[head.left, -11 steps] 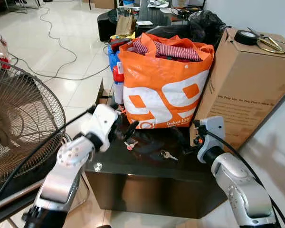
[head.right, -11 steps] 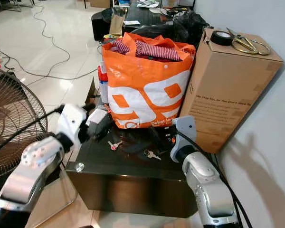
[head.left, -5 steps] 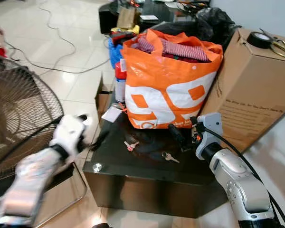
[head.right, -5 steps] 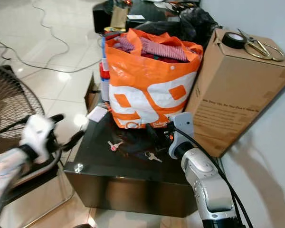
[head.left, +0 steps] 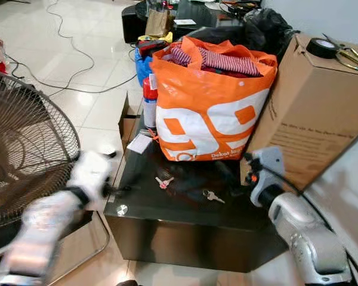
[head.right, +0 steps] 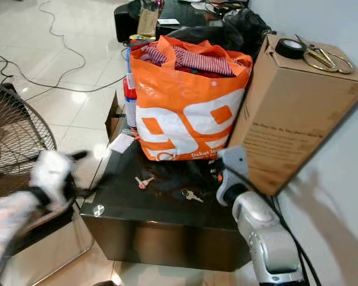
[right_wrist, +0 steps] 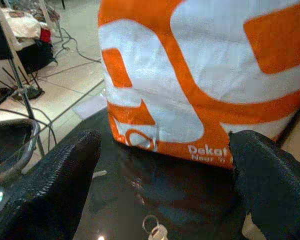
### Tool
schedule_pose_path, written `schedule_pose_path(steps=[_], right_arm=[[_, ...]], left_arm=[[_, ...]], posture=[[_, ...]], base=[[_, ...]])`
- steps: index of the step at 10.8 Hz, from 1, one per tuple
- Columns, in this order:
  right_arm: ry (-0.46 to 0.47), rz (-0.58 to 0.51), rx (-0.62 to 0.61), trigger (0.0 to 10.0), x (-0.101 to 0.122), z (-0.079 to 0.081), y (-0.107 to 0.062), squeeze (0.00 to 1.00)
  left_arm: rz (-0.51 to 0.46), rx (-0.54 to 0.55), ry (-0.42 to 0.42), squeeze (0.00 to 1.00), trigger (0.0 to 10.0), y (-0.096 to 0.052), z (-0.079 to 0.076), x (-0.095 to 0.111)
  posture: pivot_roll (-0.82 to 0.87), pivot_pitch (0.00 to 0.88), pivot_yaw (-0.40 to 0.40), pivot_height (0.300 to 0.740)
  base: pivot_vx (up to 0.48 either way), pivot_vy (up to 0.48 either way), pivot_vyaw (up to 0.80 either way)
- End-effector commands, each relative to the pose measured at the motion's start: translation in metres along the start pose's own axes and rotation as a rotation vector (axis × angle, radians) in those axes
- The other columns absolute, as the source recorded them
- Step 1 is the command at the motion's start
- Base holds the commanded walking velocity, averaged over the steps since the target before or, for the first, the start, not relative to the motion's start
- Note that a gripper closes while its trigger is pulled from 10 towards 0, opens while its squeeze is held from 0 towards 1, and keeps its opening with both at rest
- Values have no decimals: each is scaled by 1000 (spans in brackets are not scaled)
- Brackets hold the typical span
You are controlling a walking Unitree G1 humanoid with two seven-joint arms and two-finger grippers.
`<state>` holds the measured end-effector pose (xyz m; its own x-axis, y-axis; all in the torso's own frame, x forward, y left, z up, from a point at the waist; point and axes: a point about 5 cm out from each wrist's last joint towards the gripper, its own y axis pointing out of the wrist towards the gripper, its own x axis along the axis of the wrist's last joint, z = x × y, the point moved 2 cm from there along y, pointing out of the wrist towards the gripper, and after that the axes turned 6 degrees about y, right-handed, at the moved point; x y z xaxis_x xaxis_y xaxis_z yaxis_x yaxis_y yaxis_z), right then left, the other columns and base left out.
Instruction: Hang keys on a hook
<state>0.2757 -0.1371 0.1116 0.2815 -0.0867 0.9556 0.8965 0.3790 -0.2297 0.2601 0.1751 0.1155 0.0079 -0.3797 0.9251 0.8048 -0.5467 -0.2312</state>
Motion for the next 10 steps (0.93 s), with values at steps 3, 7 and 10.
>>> schedule_pose_path(steps=[3, 7, 10], right_arm=[[29, 115, -38, 10000, -18, 4, 16, 1000], [98, 171, 44, 10000, -36, 37, 54, 1000], [161, 50, -63, 10000, -20, 11, 33, 1000]], left_arm=[[6, -26, -14, 0, 10000, -9, -16, 5], [52, 83, 15, 0, 10000, -14, -3, 8], [39, 167, -12, 0, 10000, -1, -3, 12]], posture=[[-63, 0, -71, 740], [-29, 0, -48, 740], [-15, 0, -40, 740]], base=[[0, 0, 0], [0, 0, 0], [0, 0, 138]])
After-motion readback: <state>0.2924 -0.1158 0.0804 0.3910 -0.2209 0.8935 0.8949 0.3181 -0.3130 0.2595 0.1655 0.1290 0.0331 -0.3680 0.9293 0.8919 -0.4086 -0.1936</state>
